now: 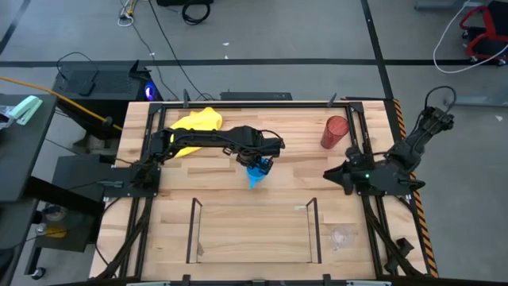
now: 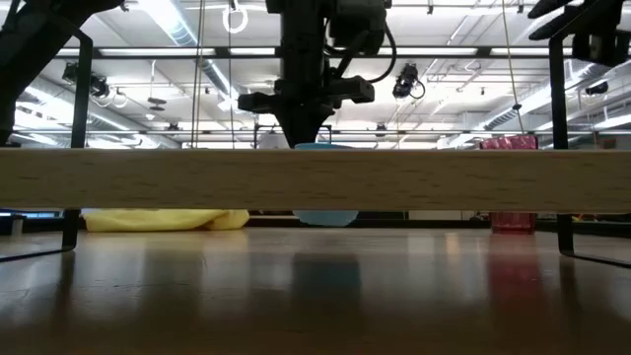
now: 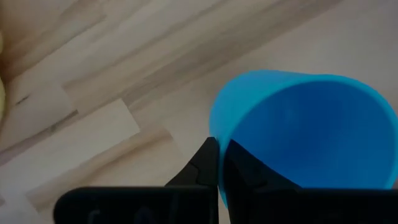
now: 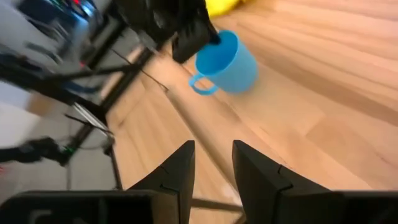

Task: Stack small to large cups/mugs on shelf
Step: Move the blue mug to the middle of the table

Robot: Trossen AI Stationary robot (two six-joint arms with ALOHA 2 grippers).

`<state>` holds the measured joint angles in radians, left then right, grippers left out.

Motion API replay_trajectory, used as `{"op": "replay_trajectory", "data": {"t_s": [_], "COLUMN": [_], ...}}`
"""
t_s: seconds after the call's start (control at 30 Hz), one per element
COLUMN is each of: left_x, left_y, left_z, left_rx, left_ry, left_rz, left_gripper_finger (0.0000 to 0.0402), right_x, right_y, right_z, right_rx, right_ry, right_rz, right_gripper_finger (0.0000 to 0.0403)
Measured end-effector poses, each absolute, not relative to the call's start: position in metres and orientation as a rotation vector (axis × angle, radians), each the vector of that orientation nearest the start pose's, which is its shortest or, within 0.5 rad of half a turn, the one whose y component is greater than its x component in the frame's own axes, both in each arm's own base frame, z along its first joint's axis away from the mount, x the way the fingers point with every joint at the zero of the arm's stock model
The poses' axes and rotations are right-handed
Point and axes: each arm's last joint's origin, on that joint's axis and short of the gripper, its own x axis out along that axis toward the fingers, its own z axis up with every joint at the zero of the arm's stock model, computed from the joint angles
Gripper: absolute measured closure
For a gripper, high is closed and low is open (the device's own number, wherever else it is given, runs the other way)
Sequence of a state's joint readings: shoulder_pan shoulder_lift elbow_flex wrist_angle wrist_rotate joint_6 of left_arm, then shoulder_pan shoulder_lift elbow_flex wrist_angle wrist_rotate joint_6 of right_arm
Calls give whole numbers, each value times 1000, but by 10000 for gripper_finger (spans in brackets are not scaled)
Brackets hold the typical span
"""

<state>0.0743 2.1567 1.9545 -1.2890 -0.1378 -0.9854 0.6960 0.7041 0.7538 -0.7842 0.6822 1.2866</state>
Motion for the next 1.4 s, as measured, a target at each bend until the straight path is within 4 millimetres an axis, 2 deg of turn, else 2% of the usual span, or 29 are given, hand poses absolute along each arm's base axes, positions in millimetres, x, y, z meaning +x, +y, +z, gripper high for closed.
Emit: {"op": "replay_trajectory", "data": {"t_s": [0.4,0.7,1.13,1.4], "left_x": [429,431,431,431], "left_y": [35,36,37,36], "left_z": [222,218,218,218], "left_rx": [-809,-837,-803,-793], "left_ry": [1325,1324,1339,1343], "left_rz": [879,873,842,832], "left_gripper_finger": [390,370,361,326], "right_x": [133,135,136,136], "right_y": [90,96,98,98], "right_z": [312,314,313,313], "right_rx": [664,610,636,637], "right_ry": [675,913,952,951], "right_rz": [-422,-554,-552,-552], "right_gripper_finger": [288,288,288,288]}}
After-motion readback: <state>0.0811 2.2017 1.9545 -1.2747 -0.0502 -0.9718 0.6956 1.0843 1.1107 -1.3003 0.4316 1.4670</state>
